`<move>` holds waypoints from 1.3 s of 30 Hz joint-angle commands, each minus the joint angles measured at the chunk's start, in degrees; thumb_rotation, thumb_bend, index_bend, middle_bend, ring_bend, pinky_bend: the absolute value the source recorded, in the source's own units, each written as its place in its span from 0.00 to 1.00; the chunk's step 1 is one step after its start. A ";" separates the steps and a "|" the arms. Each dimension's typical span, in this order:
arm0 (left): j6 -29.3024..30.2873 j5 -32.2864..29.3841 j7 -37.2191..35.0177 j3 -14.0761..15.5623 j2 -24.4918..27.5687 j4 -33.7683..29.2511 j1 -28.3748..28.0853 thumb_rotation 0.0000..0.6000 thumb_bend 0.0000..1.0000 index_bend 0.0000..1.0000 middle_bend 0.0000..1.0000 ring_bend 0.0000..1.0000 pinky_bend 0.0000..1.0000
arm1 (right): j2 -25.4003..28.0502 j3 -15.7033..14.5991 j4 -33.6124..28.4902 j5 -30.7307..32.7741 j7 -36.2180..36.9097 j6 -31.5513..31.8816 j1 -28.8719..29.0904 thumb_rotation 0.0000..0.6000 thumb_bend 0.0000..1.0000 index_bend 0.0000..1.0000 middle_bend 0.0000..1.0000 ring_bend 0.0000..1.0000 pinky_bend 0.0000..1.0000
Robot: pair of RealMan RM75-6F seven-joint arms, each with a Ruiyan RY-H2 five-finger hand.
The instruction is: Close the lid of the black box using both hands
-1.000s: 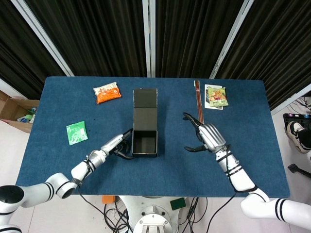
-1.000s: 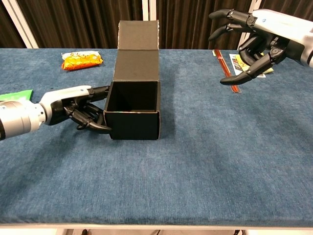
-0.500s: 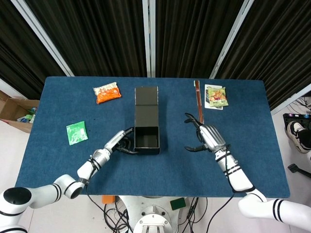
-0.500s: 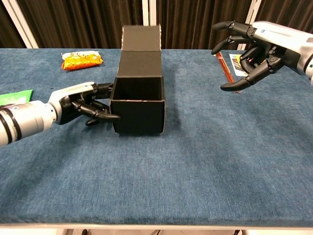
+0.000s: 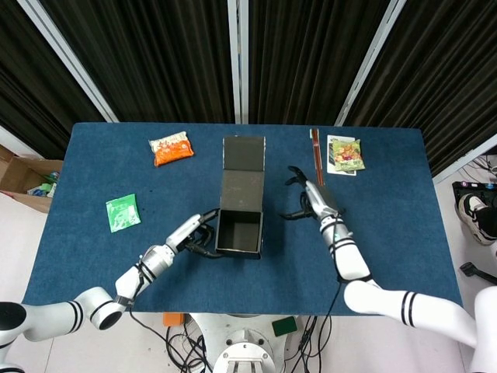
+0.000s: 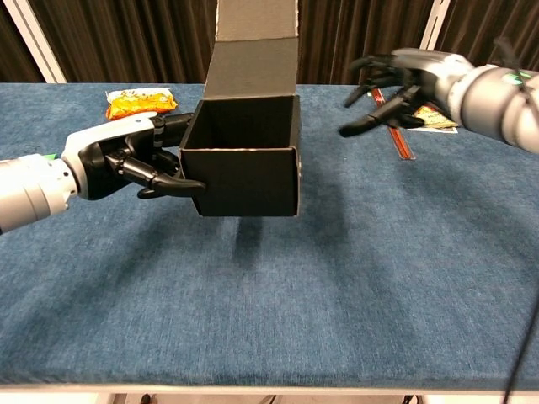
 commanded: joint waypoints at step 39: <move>-3.59 -10.44 26.87 -2.92 -8.30 10.45 1.51 0.92 0.07 0.00 0.10 0.69 0.91 | -1.90 -2.94 -9.49 6.77 -22.35 3.89 17.30 1.00 0.00 0.25 0.43 0.80 1.00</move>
